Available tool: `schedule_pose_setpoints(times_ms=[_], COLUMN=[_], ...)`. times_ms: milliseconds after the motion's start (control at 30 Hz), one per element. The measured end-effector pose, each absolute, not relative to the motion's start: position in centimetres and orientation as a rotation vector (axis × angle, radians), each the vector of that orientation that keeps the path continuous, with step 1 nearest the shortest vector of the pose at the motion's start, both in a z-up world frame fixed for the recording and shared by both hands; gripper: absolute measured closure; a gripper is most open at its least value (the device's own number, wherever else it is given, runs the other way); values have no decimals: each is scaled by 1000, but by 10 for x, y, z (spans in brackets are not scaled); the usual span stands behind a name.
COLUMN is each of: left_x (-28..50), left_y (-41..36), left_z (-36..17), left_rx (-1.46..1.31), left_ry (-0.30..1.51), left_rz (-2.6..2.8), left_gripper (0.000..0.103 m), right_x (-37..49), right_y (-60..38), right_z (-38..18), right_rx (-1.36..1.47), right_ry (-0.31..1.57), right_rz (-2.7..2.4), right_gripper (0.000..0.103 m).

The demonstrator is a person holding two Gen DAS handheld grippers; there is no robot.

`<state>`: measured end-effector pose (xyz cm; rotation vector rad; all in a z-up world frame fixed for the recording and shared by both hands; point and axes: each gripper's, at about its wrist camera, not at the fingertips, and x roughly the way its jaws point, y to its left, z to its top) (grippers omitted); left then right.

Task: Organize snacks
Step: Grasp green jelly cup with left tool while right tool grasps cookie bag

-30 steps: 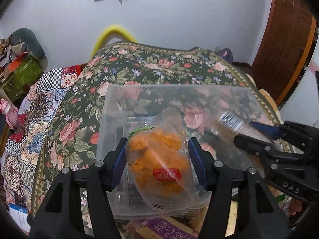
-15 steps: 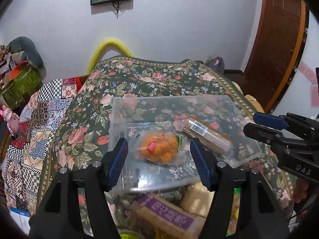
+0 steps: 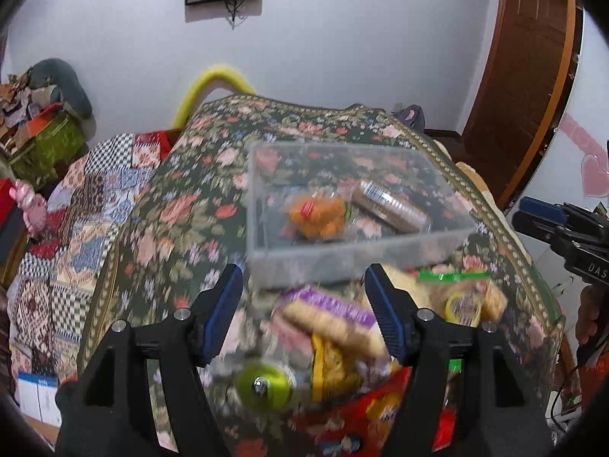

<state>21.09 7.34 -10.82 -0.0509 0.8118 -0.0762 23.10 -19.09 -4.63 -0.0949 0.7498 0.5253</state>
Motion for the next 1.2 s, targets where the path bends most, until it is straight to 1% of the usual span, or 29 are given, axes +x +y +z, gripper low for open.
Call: schedule_pose_setpoints(times_ms=[300,567,667,700,800,967,1033,1200], left_x=[177,173,176,177,180,179,179,175], left_y=[96,100,99,99,98,97,97,96], left_z=[-152,-184,-193,-196,-202,-203,-203,-195], left_rx=[-93,-123,-114,-109,-92,-82,-83,-96], left_ry=[900,952,959,963,967,944,942,929], left_rz=[-44,-43,-37,-39,-33,-35,-32,-32], left_gripper=[37,37,44,49,57,57,58,58], right_x=[212,207,207,208,210,216,216,211], right_y=[-216,-222,-219,-218,-213,-212,-215,-216], right_z=[-91,-124,-131,-133,-138,-145,-146,-140], right_rx=[-98,-95,-98,-104,-116,-98,-76,-85], right_ry=[866,959,975,978,986,1003,1001,984], right_rz=[479,474,476,476,471,478,483,473], right_gripper=[57,57,57,57,57,57,59,61])
